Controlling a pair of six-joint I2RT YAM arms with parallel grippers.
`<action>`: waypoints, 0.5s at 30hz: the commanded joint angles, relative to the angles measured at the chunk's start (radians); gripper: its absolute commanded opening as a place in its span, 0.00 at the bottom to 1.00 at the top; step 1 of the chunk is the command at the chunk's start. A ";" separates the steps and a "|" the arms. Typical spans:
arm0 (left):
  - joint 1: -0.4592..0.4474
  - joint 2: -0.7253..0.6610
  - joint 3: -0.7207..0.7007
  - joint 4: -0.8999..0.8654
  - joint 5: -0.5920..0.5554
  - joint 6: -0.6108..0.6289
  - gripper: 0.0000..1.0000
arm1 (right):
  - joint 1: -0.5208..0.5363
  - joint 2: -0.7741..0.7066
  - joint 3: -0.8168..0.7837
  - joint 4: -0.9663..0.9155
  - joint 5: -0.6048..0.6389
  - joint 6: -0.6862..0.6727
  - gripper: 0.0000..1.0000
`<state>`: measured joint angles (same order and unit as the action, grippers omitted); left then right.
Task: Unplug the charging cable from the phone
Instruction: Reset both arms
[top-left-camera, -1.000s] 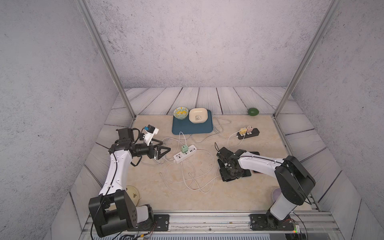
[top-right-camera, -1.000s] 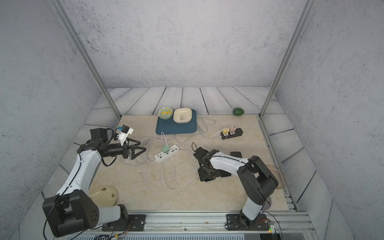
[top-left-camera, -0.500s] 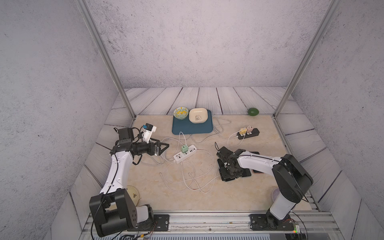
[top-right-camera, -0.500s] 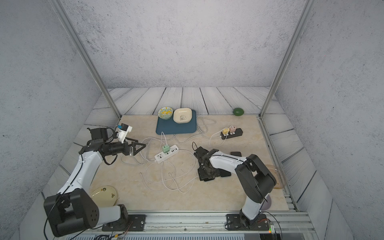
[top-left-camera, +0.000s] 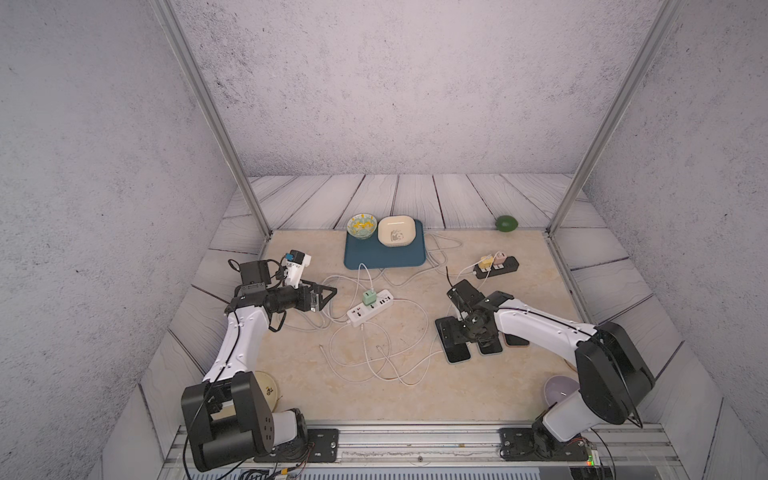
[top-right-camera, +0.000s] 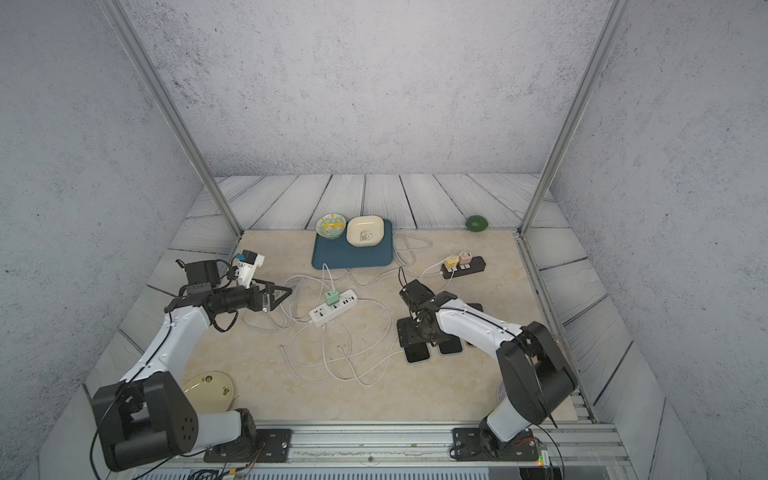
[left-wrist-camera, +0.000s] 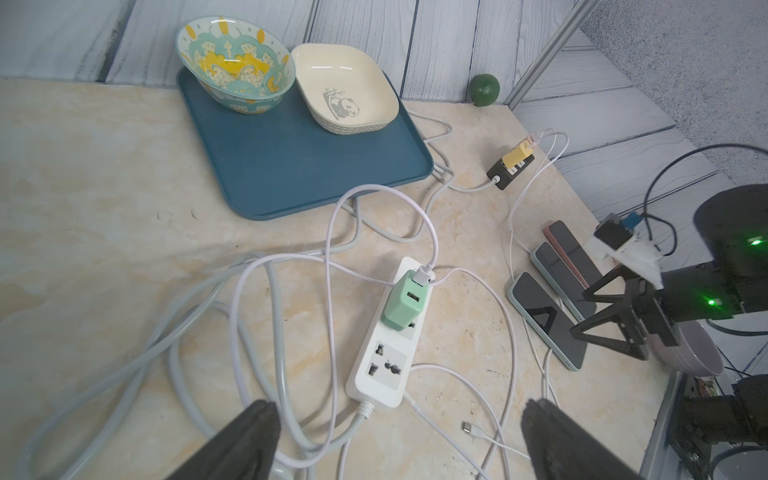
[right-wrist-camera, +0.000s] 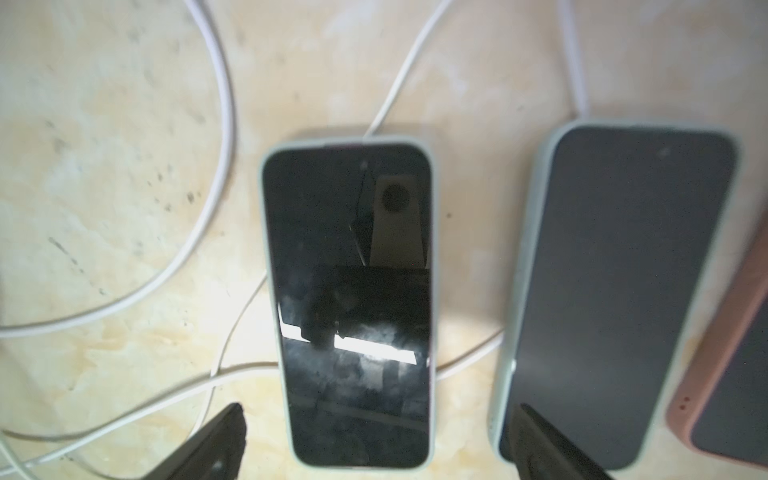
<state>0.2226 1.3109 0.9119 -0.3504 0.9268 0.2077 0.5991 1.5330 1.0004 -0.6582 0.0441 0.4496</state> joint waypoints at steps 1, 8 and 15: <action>0.008 0.012 -0.064 0.168 -0.048 -0.066 0.98 | -0.061 -0.079 -0.009 0.072 0.072 -0.071 0.99; 0.008 0.055 -0.244 0.554 -0.157 -0.174 0.98 | -0.254 -0.193 -0.082 0.275 0.094 -0.162 0.99; 0.009 0.126 -0.411 0.980 -0.295 -0.293 0.98 | -0.485 -0.212 -0.160 0.416 0.075 -0.231 0.99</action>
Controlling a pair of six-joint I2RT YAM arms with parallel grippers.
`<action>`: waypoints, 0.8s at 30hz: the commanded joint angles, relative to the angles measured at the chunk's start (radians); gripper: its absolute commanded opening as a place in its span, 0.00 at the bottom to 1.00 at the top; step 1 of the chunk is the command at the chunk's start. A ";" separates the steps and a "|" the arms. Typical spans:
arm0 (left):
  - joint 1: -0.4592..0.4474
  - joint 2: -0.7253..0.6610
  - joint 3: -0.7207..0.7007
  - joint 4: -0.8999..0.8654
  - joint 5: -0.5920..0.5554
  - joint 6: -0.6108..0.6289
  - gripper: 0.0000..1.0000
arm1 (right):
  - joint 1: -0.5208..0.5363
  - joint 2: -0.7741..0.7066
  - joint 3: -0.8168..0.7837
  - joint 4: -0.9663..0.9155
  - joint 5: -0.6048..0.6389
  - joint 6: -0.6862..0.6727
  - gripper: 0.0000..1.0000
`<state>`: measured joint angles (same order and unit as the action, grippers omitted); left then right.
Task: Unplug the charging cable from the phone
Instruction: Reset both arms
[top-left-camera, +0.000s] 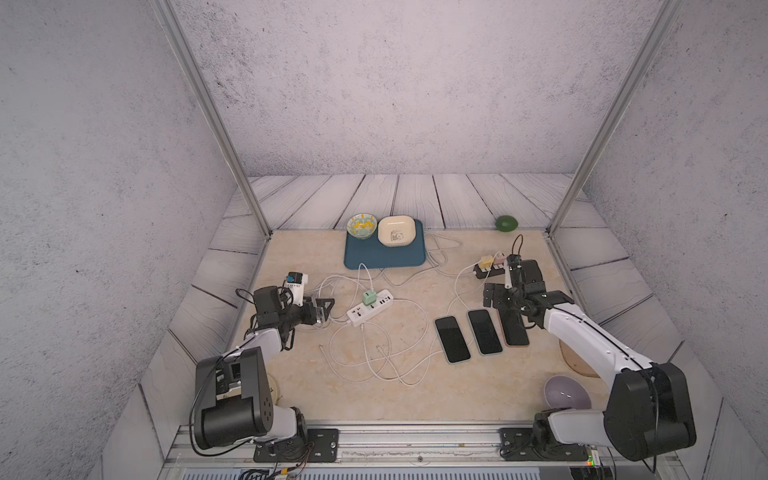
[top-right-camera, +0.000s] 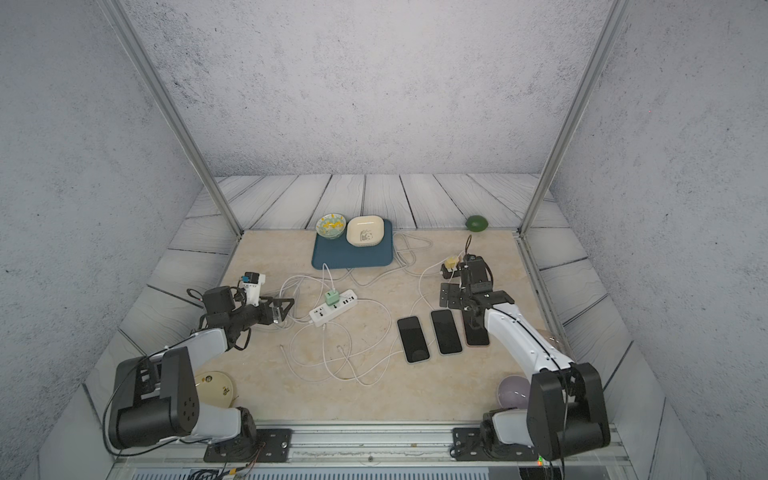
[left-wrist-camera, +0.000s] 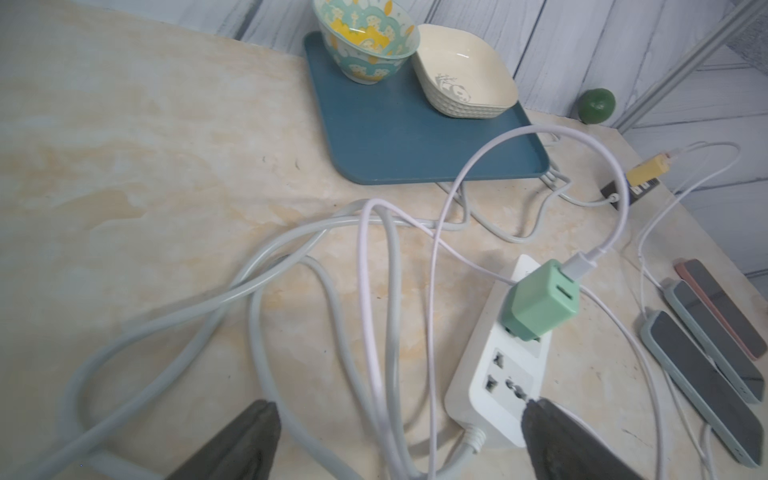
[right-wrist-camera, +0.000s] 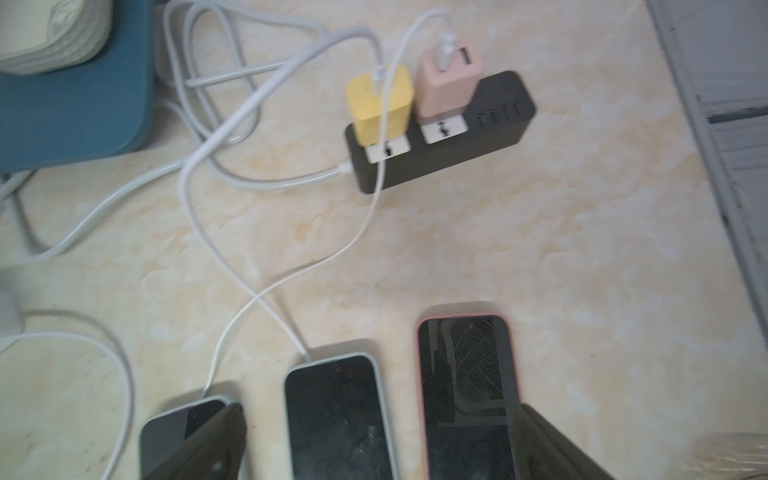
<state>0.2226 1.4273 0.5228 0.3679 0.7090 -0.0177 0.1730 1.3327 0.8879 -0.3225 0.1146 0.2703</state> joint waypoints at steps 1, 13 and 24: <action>0.009 0.008 -0.017 0.241 -0.096 -0.068 0.98 | -0.086 -0.011 -0.069 0.116 0.008 -0.060 0.99; -0.011 0.072 -0.285 0.812 -0.293 -0.060 0.98 | -0.222 0.027 -0.343 0.633 0.026 -0.143 0.99; -0.053 0.105 -0.234 0.719 -0.421 -0.076 0.98 | -0.218 0.110 -0.544 1.185 -0.134 -0.190 0.99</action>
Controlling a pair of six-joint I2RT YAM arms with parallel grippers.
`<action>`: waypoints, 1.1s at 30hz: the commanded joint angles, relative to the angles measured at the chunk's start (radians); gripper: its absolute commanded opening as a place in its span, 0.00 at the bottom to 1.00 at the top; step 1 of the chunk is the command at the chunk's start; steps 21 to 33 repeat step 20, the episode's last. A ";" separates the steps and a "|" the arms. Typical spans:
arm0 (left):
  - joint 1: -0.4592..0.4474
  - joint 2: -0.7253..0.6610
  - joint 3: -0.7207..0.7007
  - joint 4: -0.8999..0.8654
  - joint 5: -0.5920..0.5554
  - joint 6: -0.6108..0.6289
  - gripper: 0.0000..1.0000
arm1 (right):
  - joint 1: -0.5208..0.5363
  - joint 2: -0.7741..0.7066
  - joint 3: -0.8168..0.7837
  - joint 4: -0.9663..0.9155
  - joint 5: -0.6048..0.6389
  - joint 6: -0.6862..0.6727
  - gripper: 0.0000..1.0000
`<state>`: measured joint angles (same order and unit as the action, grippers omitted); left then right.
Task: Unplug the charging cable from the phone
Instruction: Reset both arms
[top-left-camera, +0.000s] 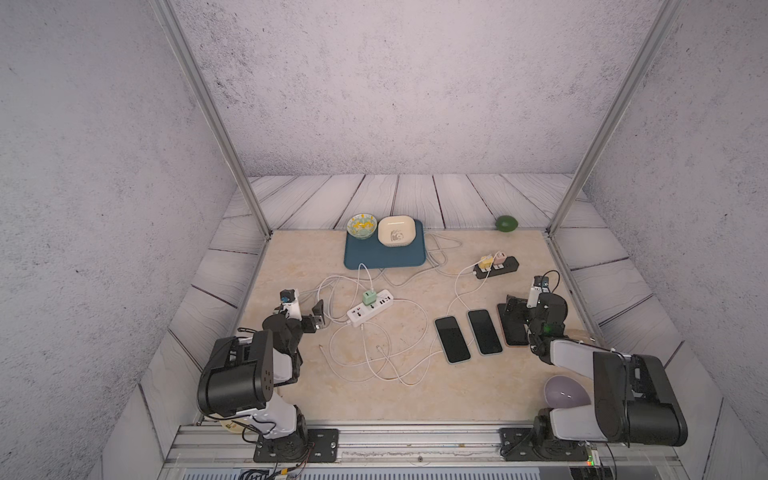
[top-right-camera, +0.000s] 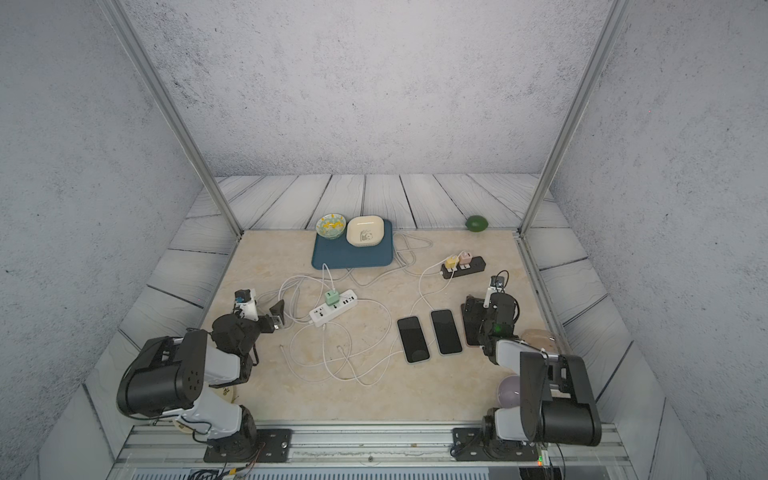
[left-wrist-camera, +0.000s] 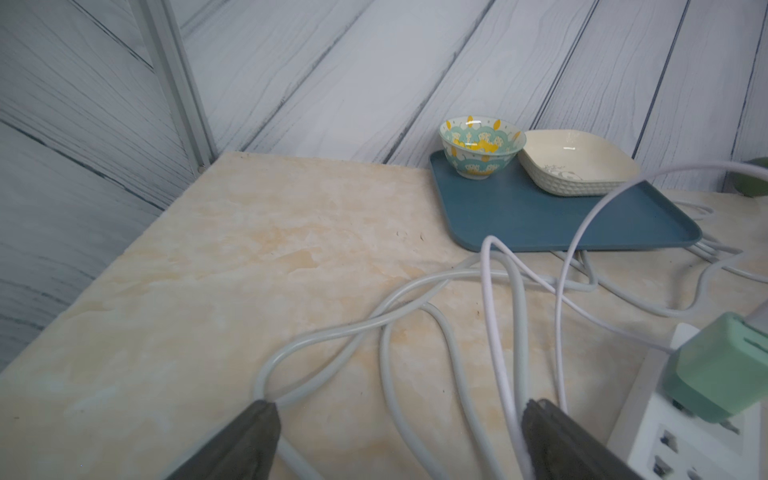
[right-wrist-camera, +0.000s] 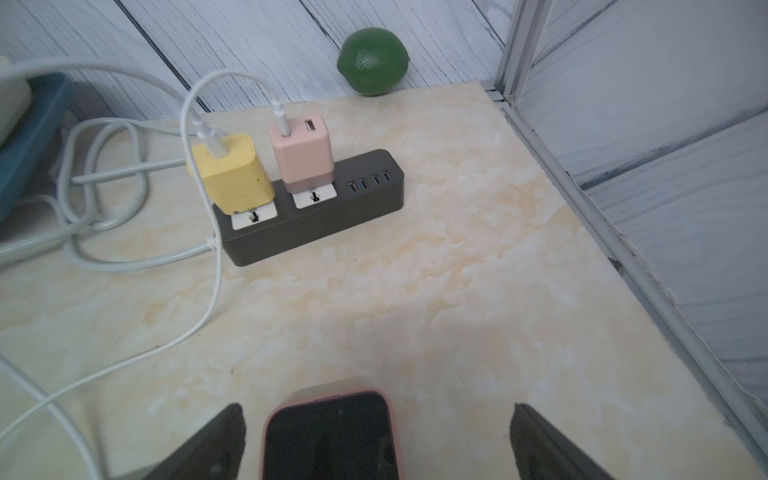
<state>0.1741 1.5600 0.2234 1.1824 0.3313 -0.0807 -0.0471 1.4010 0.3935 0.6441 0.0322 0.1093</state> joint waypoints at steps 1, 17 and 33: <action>-0.016 -0.024 0.110 -0.173 -0.073 0.002 0.98 | 0.004 0.076 -0.071 0.299 -0.046 -0.028 0.99; -0.081 -0.035 0.211 -0.374 -0.179 0.041 0.98 | 0.009 0.166 -0.073 0.411 -0.049 -0.030 0.99; -0.090 -0.031 0.224 -0.394 -0.192 0.049 0.98 | 0.007 0.169 -0.046 0.374 -0.067 -0.033 0.99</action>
